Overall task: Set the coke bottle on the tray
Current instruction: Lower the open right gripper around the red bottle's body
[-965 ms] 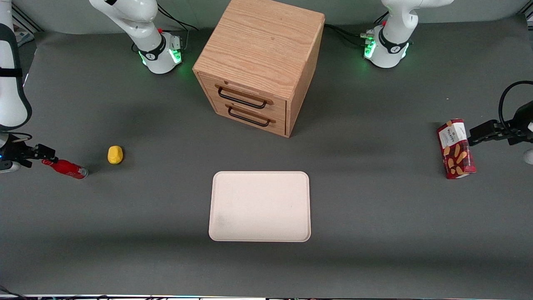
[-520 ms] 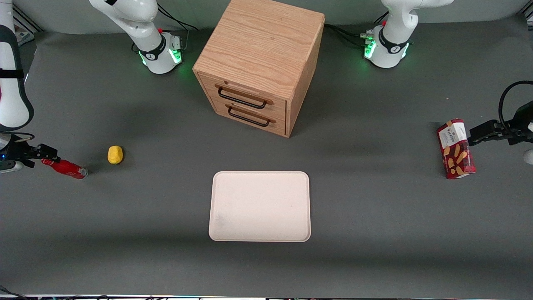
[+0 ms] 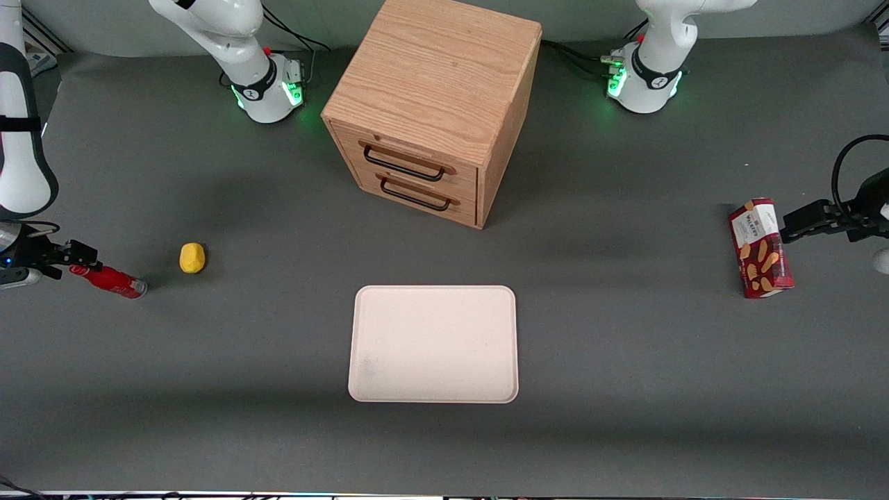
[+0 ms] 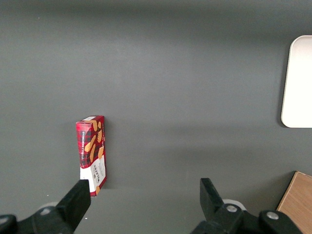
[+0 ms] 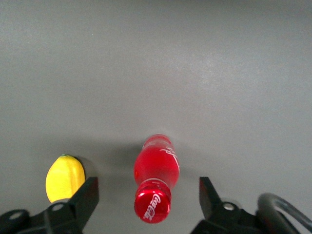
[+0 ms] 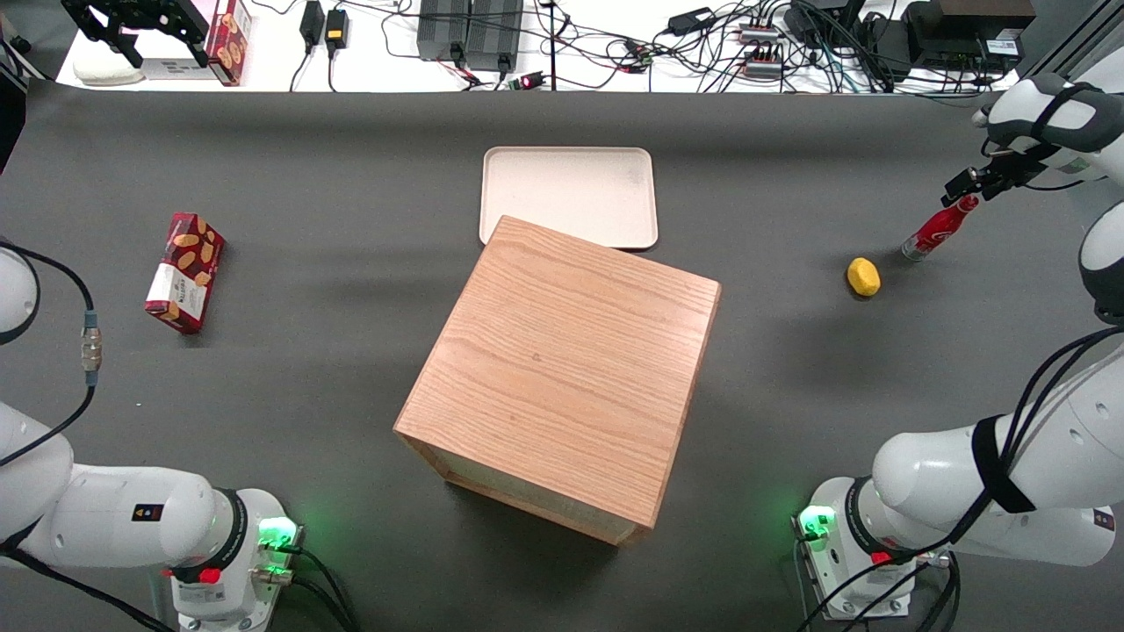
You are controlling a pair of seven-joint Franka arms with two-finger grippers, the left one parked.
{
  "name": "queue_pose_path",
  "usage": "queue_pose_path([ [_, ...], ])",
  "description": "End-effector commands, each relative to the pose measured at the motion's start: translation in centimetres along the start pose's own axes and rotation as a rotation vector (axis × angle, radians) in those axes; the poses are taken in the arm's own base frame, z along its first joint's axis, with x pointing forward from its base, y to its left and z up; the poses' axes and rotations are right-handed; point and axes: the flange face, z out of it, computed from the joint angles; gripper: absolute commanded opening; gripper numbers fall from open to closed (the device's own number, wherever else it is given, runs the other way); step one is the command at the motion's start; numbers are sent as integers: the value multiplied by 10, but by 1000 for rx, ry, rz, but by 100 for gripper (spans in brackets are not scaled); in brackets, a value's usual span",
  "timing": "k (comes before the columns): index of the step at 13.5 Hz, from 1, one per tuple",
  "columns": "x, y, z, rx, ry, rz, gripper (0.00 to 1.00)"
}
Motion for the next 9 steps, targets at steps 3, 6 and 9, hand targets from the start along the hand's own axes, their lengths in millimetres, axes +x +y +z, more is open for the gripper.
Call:
queue_pose_path([
  [3, -1, 1, -3, 1, 21, -55, 0],
  [6, 0, 0, -4, -1, 22, -59, 0],
  [9, 2, 2, -10, -10, 28, -67, 0],
])
